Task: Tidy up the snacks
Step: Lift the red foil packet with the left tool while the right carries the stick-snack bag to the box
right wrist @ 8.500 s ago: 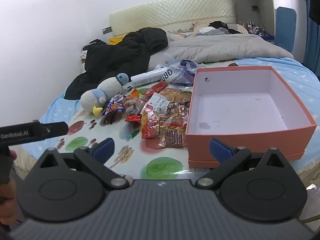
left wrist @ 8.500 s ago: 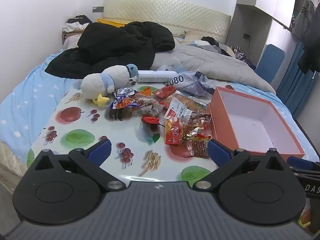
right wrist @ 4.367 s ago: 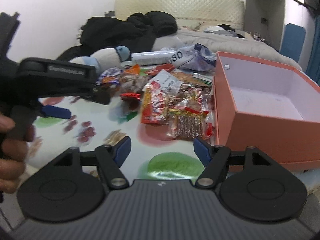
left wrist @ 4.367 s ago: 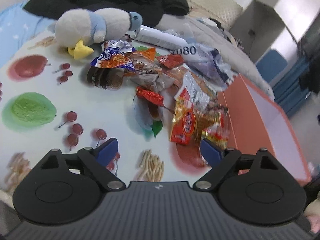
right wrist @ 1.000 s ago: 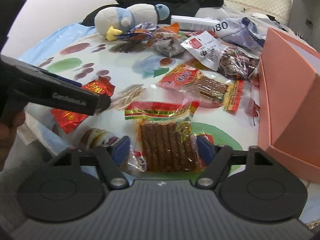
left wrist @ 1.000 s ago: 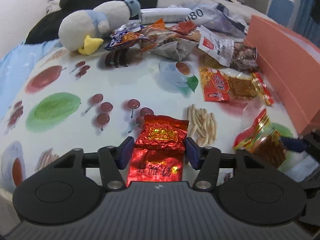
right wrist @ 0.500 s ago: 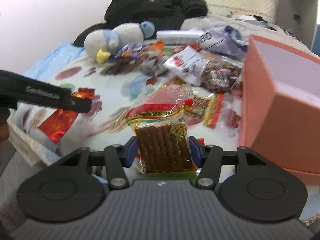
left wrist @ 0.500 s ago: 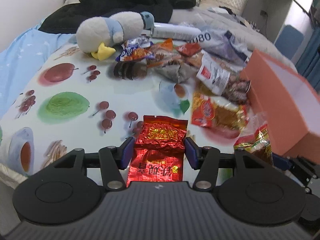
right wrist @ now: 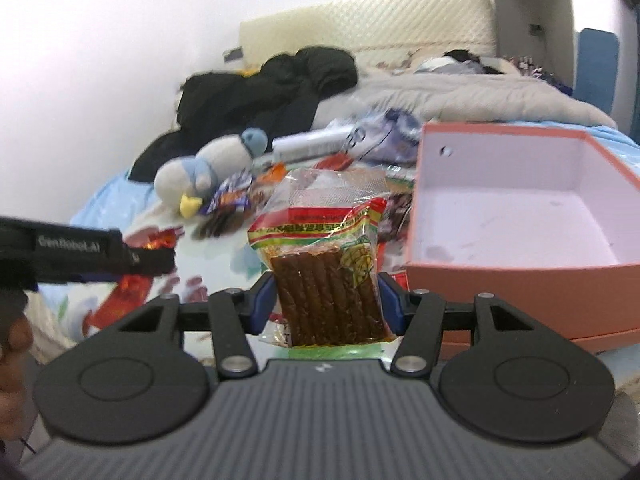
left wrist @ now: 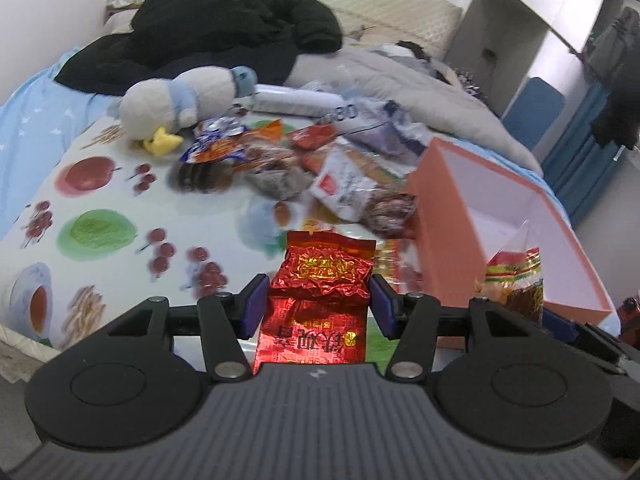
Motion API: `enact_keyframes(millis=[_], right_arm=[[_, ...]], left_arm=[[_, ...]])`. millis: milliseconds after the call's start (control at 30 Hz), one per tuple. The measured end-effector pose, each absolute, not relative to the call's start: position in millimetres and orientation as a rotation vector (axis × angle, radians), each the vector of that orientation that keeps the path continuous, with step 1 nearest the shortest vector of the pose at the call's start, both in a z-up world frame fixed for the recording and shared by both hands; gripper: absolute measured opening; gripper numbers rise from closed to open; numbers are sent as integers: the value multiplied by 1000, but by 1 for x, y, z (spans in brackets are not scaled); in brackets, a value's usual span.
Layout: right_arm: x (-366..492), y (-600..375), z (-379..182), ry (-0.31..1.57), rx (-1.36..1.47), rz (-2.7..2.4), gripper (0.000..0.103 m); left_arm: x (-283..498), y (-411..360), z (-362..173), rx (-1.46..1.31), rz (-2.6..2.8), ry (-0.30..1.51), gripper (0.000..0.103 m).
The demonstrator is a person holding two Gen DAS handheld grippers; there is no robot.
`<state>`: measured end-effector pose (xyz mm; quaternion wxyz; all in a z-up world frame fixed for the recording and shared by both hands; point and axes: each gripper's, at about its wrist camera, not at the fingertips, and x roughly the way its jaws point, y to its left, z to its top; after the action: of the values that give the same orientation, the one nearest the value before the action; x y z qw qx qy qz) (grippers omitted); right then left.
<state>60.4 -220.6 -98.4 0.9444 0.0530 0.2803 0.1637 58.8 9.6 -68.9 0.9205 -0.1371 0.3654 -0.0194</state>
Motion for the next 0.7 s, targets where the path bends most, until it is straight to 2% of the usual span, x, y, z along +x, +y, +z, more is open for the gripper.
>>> enact_keyframes(millis=[267,700], right_arm=[[38,-255,-69,533,135,267,57],[26,-307,-55,512,182,125,57]], left_arm=[[54,-30,-49,-281,-157,723,60],[80,-93,-44,-280,-333,723,60]])
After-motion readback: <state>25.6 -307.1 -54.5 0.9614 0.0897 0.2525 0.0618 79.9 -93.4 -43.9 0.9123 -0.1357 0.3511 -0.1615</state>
